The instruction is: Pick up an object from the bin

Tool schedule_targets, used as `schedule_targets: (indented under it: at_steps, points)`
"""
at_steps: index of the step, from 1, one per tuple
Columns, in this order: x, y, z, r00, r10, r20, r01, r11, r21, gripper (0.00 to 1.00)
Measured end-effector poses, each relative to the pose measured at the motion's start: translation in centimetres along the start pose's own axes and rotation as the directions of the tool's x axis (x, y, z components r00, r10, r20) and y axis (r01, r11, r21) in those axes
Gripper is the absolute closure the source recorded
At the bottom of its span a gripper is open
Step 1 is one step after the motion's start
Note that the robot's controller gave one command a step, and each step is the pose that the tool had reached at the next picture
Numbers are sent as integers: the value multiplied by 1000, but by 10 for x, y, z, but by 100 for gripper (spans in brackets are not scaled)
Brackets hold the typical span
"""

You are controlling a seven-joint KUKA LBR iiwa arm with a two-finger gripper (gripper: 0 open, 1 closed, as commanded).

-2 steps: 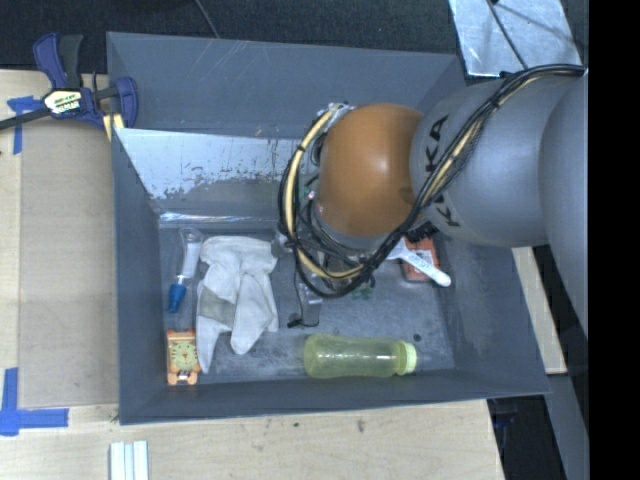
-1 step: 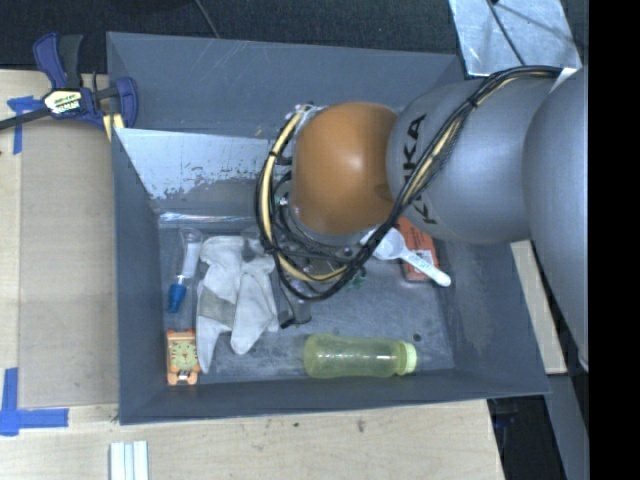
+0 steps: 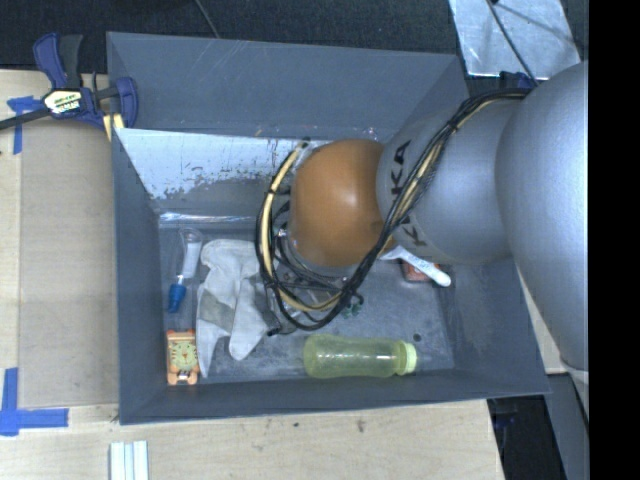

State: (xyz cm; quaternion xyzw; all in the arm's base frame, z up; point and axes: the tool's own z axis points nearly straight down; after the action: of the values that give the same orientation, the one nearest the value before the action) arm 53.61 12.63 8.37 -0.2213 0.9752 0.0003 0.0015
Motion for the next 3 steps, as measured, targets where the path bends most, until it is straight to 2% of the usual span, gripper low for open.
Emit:
schedule_targets:
  at_steps: [1,2,3]
  points:
    - [0,0,0,1000,0,0,0,1000,0,100]
    - [11,-9,-23,1000,-21,1,21,1000,0,100]
    - [-7,-7,-23,998,-61,1,61,998,0,0]
